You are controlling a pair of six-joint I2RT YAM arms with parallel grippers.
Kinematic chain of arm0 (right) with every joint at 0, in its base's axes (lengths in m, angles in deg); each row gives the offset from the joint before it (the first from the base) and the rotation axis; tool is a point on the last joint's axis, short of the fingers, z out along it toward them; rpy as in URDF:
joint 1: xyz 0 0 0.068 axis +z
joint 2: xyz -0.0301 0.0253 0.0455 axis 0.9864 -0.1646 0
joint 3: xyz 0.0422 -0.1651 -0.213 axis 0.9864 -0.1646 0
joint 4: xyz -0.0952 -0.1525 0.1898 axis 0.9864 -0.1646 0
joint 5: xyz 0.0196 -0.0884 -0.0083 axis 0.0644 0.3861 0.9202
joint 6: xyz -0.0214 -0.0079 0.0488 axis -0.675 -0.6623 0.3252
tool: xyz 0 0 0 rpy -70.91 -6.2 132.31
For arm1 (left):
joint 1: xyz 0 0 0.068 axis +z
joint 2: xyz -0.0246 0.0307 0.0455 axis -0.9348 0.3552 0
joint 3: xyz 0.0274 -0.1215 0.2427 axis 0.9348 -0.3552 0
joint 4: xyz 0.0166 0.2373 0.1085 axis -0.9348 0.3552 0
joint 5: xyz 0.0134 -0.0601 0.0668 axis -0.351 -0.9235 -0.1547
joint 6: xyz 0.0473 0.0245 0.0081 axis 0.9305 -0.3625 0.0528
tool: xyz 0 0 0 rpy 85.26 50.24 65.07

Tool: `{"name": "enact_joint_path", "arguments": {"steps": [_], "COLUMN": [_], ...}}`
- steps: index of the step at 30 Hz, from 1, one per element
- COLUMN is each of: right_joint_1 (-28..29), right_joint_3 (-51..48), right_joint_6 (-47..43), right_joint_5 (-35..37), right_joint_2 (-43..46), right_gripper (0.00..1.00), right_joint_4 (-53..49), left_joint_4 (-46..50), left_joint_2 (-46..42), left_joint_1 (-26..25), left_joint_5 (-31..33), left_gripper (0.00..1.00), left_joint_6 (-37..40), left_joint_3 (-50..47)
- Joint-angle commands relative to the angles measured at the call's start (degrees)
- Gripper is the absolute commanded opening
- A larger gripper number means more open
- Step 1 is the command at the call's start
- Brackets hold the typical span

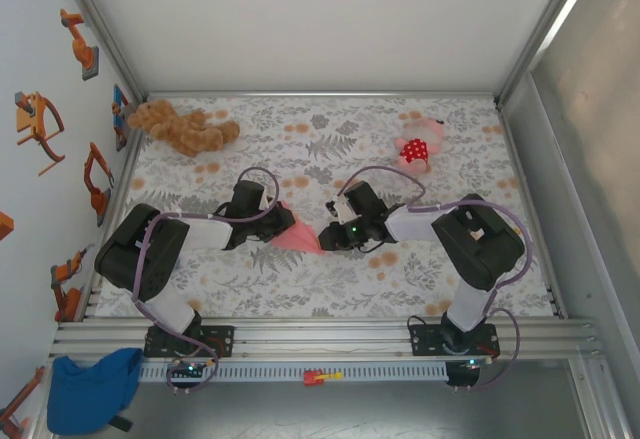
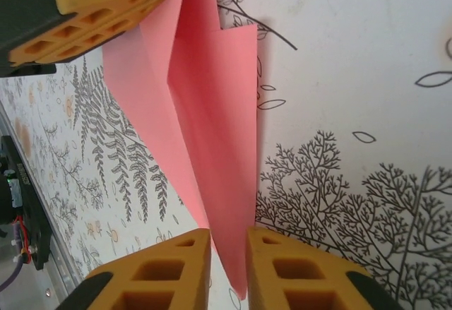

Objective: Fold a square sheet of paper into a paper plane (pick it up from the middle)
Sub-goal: Fourth fold the wing at the center of the table.

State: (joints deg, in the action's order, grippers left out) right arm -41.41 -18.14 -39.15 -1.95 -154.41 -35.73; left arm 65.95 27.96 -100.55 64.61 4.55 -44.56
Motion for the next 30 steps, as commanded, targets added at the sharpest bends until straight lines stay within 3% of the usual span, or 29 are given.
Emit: {"name": "enact_joint_path", "arguments": {"steps": [1, 8, 30], "right_joint_1": [-0.3, -0.3, 0.5], "right_joint_3": [2.5, 6.8, 11.6], "right_joint_6": [-2.8, -4.2, -3.4], "right_joint_5": [2.7, 0.5, -5.2], "right_joint_2": [2.1, -2.3, -10.0], "right_gripper": [0.23, 0.30, 0.28], "right_joint_4": [-2.1, -1.9, 2.9], "left_joint_4": [0.4, 0.8, 0.4], "left_joint_2": [-1.0, -2.3, -1.6], "left_joint_1": [0.3, 0.3, 0.4], "left_joint_5": [-0.8, -1.1, -1.6], "left_gripper": [0.09, 0.10, 0.10], "left_joint_6": [0.4, 0.9, 0.4], "left_joint_3": [0.7, 0.3, 0.6]}}
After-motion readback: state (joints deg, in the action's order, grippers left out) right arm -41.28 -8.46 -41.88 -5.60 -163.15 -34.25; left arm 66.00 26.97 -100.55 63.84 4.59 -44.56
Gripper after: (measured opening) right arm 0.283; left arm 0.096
